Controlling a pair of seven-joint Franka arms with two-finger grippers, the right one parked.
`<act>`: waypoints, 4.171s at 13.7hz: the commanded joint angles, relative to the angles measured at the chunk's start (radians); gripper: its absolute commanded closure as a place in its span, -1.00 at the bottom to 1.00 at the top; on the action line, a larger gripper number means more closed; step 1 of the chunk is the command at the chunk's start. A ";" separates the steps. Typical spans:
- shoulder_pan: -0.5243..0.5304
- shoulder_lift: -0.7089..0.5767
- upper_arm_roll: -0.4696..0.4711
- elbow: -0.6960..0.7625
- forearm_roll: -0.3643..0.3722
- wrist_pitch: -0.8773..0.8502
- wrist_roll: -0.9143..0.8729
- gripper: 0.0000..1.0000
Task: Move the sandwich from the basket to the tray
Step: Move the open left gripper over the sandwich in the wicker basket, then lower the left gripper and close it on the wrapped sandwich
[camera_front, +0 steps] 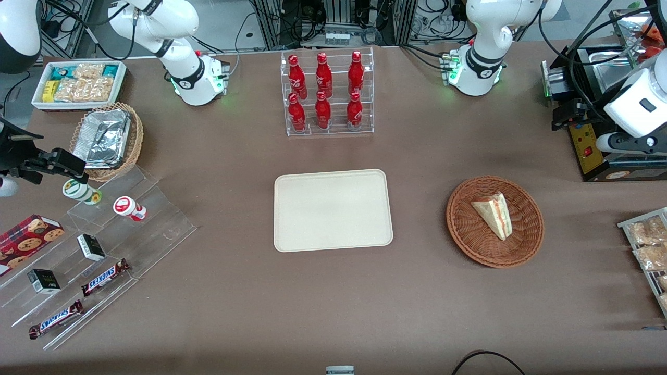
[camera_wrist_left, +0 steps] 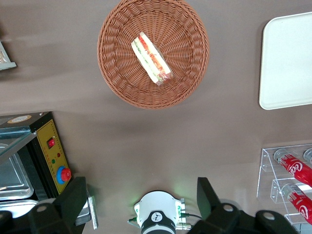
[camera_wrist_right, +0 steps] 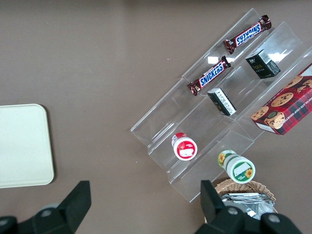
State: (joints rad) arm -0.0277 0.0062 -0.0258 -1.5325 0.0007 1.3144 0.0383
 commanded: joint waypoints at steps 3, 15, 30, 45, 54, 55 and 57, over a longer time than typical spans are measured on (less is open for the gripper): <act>0.008 -0.015 -0.011 -0.017 0.007 0.022 -0.003 -1.00; 0.008 -0.084 -0.011 -0.412 0.010 0.403 -0.005 -1.00; 0.003 -0.011 -0.019 -0.676 0.016 0.870 -0.165 -1.00; -0.027 0.124 -0.020 -0.701 0.015 1.032 -0.679 -1.00; -0.026 0.201 -0.020 -0.703 0.013 1.098 -0.683 -1.00; -0.026 0.210 -0.020 -0.703 0.015 1.102 -0.683 -1.00; -0.026 0.231 -0.020 -0.703 0.015 1.117 -0.683 -1.00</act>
State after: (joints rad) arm -0.0491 0.2219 -0.0483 -2.2249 0.0020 2.3973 -0.6188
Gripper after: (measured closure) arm 0.000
